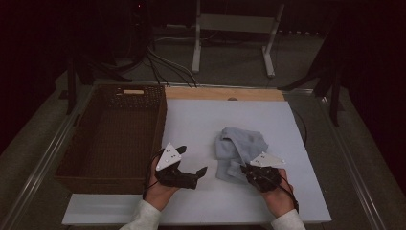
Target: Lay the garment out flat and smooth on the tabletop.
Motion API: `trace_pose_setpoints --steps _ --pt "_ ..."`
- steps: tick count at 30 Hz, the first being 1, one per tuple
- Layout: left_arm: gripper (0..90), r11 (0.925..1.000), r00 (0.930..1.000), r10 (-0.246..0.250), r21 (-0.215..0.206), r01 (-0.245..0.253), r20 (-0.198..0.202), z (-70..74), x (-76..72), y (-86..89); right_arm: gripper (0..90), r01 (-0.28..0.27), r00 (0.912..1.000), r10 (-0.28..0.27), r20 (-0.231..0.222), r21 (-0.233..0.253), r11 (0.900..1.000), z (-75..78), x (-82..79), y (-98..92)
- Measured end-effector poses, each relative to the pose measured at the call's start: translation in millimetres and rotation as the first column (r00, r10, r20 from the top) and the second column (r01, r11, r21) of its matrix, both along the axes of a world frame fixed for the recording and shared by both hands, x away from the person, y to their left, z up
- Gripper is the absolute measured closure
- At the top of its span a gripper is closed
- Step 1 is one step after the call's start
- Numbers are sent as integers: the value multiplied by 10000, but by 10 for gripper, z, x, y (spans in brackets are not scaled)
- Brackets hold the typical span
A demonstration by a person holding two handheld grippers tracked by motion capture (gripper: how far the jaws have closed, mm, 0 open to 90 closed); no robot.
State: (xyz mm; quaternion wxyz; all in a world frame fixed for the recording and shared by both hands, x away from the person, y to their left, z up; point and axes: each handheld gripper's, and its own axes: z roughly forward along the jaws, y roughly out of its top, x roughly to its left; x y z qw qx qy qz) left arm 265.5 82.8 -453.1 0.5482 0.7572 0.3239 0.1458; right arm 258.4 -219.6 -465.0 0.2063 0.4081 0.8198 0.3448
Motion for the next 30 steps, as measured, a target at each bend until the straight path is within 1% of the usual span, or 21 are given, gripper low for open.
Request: trace_pose_setpoints --steps 6,13,19,25,30 --pt "9 10000 10000 -2 -3 2 9 3 0 1 836 443 9975 -455 537 228 9988 184 -35 -171" --pt "9 10000 10000 -5 13 5 -3 -3 0 -6 835 1107 9895 -1151 875 532 9924 327 -39 -422" --pt "9 10000 10000 -17 14 17 -15 -5 1 -5 832 1598 9813 -1665 961 740 9844 391 -39 -607" --pt "9 10000 10000 3 0 -3 -1 0 1 0 821 2011 9736 -2084 933 823 9761 392 -26 -737" --pt "9 10000 10000 22 -2 -22 3 2 2 5 821 2407 9644 -2489 896 933 9661 392 -18 -842"
